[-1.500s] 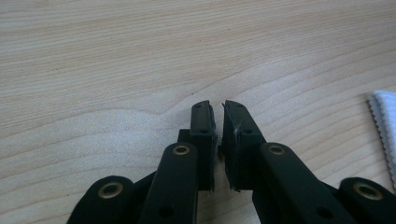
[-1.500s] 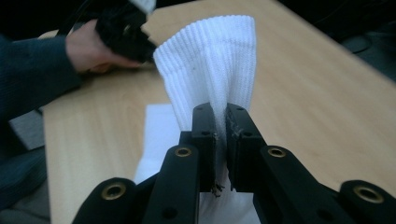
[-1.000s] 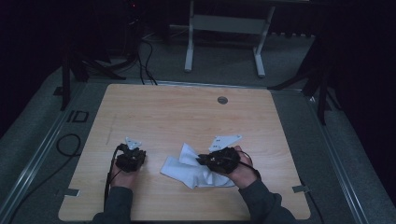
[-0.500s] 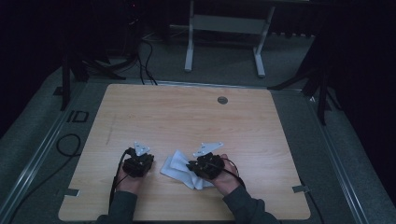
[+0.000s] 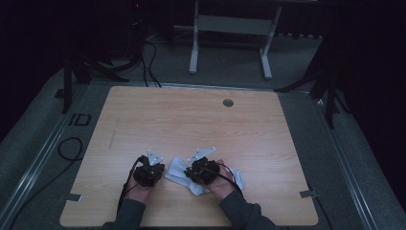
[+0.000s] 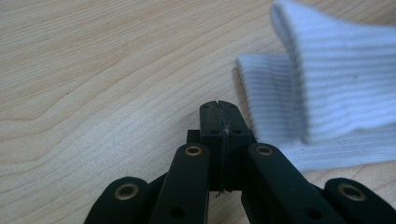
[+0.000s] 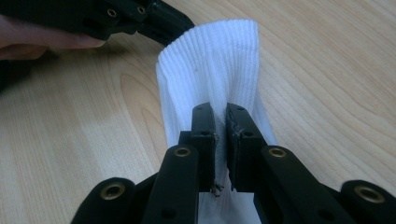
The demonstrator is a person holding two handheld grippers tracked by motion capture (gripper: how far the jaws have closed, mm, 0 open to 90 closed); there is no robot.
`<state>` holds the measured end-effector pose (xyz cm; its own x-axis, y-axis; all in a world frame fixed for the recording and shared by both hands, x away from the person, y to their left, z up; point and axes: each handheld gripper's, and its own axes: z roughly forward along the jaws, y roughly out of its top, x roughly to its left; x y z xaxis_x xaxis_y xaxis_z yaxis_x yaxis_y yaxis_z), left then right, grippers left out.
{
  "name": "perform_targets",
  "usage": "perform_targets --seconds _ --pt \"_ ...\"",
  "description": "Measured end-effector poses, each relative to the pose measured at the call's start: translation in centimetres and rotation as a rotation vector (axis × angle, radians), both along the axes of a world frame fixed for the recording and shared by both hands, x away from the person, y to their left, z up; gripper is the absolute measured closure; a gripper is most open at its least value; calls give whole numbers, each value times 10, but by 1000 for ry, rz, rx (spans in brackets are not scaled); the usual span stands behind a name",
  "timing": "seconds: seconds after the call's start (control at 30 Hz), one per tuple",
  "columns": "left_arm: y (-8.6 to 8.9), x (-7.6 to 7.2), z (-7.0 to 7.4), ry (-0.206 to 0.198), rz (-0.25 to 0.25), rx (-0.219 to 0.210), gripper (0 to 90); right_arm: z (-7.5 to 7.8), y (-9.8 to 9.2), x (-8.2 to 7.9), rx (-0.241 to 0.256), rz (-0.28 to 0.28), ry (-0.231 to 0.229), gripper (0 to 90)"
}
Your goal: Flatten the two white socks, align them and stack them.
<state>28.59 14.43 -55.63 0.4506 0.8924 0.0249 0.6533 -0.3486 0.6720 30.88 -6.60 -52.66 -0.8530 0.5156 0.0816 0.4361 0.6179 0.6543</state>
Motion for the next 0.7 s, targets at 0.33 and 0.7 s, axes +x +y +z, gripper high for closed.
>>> perform_targets --seconds 0.33,0.7 --pt "-7 -6 0 0 -25 7 897 -9 5 3 -1 -24 30 761" --pt "-8 -7 0 1 -29 2 897 2 3 -2 31 -16 -35 687"
